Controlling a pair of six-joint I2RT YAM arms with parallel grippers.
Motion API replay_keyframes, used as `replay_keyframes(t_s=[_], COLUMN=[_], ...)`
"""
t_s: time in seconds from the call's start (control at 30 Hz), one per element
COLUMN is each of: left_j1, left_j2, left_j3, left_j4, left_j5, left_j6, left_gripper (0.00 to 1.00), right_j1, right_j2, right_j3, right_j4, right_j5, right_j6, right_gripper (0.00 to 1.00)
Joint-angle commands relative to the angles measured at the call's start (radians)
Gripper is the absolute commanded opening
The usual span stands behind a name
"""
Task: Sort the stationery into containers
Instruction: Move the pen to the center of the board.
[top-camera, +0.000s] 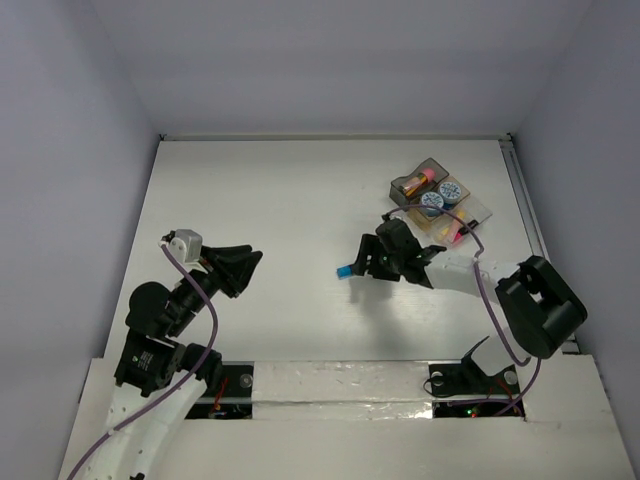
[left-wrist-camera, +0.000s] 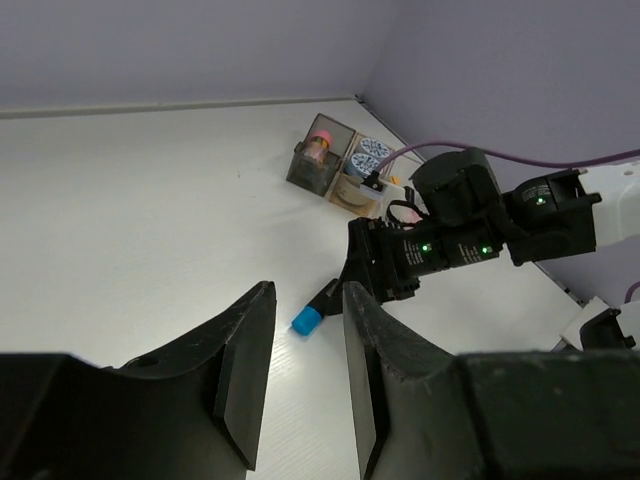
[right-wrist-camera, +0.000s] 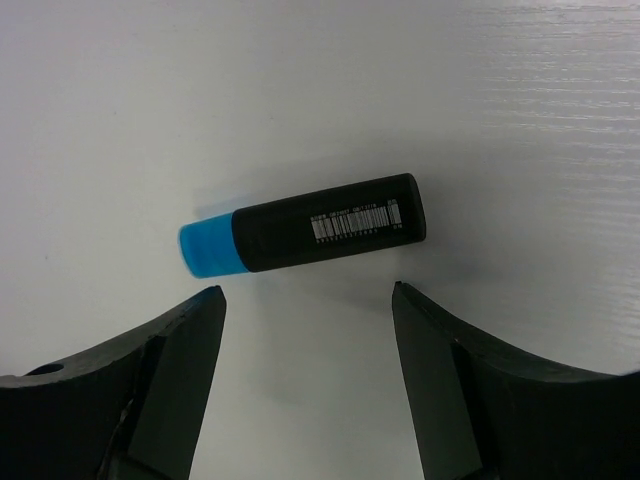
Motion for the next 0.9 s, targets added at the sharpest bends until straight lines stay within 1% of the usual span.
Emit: replay_keyframes(t_s=[0.0,0.13,0.33,0.5,0.53,0.6,0.63,0.77,0.87], left_j1=[0.006,0.015,0.015,0.015,0.015,0.015,0.015,0.015,0.015], left_j2=[0.012,0.012,0.013,0.006,0.006,0.004,0.003,0.0,0.0], left_j3=[0.003,0.001,0.001,0.001,0.001,0.001,0.001,0.001,0.001], left_j4=[0.034,0.034,0.036,0.037,0.037,0.039,0.037,0.039,0.037], left_j5=[-0.006,-0.003,0.003,0.008,0.008,0.011,0.011,0.009,0.011], left_j6=[0.0,0.002,0.002,0.002,0.003,0.002,0.003,0.003,0.003], left_gripper=[0.3,0.31,0.31,0.31,0.31,0.32,0.32,0.32,0.32], right_j1=[0.011,0.011,0.011,0.046,0.056,0.09,0.102,0.167,0.185], right_j2=[0.046,0.108,0.238,0.31,0.327,0.342,0.353,0.385,0.424], right_j3=[0.021,0.063,0.2,0.295,0.315,0.332,0.347,0.381,0.418], right_j4=[0.059,0.065,0.004,-0.122,-0.142,-0.2,-0.22,-0.306,-0.365], right_j5=[-0.003,0.057,0.149,0.218,0.255,0.298,0.34,0.407,0.439], right_j6=[0.03,0.018,-0.025,-0.106,-0.122,-0.131,-0.133,-0.134,-0.125], right_gripper=[0.73,0.73,0.72,0.7,0.69,0.65,0.65,0.64,0.59])
